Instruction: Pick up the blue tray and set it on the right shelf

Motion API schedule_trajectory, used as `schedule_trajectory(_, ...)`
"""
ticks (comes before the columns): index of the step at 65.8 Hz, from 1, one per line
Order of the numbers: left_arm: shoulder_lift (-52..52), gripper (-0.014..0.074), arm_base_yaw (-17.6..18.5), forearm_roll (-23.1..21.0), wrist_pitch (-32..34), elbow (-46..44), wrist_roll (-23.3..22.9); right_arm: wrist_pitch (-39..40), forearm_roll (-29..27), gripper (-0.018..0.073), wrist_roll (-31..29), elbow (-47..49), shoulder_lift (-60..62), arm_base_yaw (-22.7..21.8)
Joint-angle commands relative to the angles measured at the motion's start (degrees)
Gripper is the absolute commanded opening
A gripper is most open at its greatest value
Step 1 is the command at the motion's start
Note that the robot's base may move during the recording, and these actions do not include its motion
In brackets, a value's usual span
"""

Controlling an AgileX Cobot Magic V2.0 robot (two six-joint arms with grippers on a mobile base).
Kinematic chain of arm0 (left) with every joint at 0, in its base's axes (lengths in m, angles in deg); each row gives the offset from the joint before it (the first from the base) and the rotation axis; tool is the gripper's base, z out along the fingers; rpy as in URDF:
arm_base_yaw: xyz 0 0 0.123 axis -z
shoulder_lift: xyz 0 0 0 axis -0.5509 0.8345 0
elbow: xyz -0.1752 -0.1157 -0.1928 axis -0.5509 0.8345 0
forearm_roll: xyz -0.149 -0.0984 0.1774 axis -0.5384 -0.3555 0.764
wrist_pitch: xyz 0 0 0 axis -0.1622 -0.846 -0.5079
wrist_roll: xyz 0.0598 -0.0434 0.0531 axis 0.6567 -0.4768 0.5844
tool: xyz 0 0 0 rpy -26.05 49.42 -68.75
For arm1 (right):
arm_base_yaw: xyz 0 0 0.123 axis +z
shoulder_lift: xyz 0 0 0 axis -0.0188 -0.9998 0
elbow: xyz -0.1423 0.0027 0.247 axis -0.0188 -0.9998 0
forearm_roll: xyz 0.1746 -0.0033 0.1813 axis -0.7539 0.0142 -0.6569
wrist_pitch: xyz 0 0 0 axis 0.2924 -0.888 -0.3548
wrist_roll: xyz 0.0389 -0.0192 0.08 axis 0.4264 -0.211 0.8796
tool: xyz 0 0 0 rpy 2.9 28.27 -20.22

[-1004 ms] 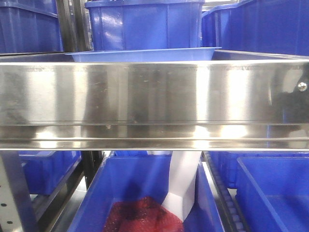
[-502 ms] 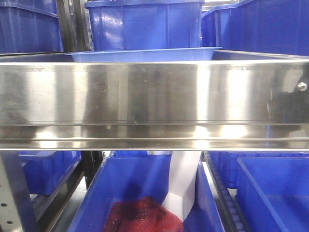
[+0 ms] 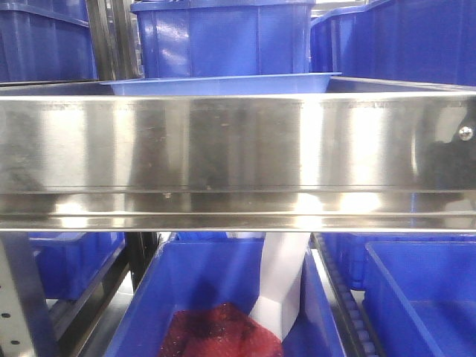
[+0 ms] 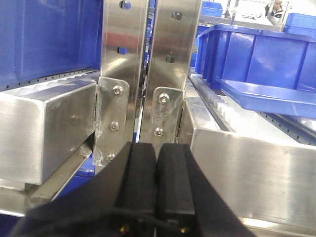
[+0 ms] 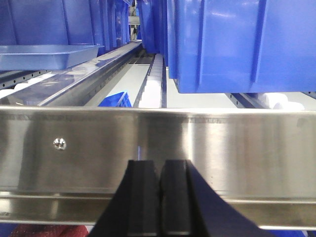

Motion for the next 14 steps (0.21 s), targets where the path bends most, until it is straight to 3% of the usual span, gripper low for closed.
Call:
schedule_trajectory(1, -0.78, -0.0031, -0.07, -0.47, 5.17, 1.73, 0.24, 5.29, 0.34, 0.0056, -0.39, 1.37, 0.79, -0.30)
schedule_trajectory(14, -0.78, -0.0031, -0.07, -0.47, 5.17, 1.73, 0.24, 5.29, 0.34, 0.0056, -0.39, 1.37, 0.79, -0.30)
